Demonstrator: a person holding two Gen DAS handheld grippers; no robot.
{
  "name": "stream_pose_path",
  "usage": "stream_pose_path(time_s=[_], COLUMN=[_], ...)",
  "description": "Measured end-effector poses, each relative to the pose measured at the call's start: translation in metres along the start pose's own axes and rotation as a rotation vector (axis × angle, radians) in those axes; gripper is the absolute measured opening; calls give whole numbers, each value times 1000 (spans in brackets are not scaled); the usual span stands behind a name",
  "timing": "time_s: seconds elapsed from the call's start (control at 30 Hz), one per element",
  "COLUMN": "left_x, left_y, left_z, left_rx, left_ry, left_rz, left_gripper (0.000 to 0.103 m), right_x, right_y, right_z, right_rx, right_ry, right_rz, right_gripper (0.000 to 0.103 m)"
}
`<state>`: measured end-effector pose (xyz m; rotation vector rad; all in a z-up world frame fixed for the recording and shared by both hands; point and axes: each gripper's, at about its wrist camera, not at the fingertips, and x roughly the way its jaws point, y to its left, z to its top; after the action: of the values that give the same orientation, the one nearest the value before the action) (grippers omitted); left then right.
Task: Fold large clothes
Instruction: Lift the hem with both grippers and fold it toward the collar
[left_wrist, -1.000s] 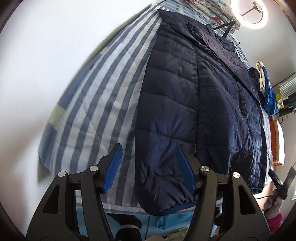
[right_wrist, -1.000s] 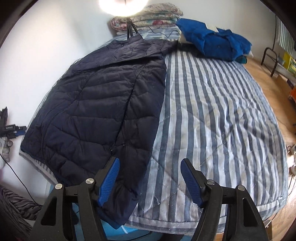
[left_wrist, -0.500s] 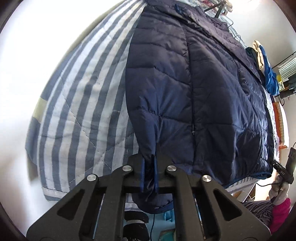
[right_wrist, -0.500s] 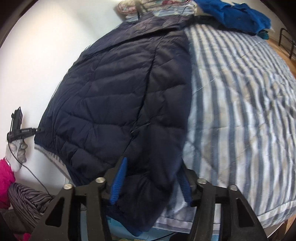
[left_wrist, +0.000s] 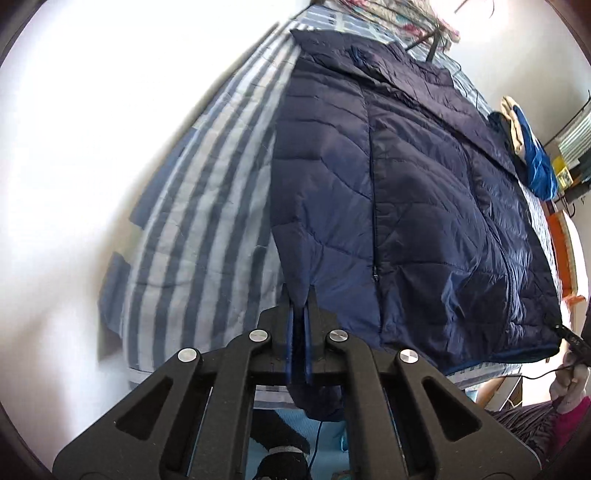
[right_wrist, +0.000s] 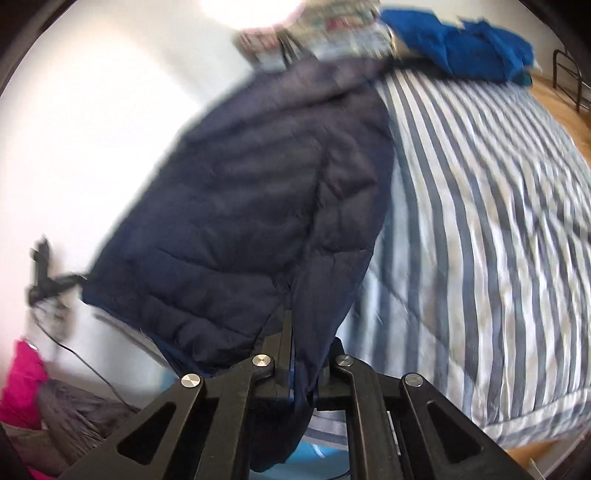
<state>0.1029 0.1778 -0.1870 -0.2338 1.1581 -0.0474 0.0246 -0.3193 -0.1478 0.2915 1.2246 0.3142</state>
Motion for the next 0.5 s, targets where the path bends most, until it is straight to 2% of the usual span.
stream_pose_path(time_s=[0.13, 0.3, 0.5], left_x=[-20, -43, -70], left_y=[-4, -6, -22], left_z=[12, 38, 99], left_rx=[-22, -48, -31], left_ry=[-70, -143, -249], left_rz=[-51, -82, -80], left_gripper=[2, 2, 2], right_x=[-15, -47, -65], right_y=[1, 18, 36], right_z=[6, 40, 96], right_rx=[14, -32, -83], right_ry=[-37, -121, -220], right_rz=[46, 73, 57], right_gripper=[2, 2, 2])
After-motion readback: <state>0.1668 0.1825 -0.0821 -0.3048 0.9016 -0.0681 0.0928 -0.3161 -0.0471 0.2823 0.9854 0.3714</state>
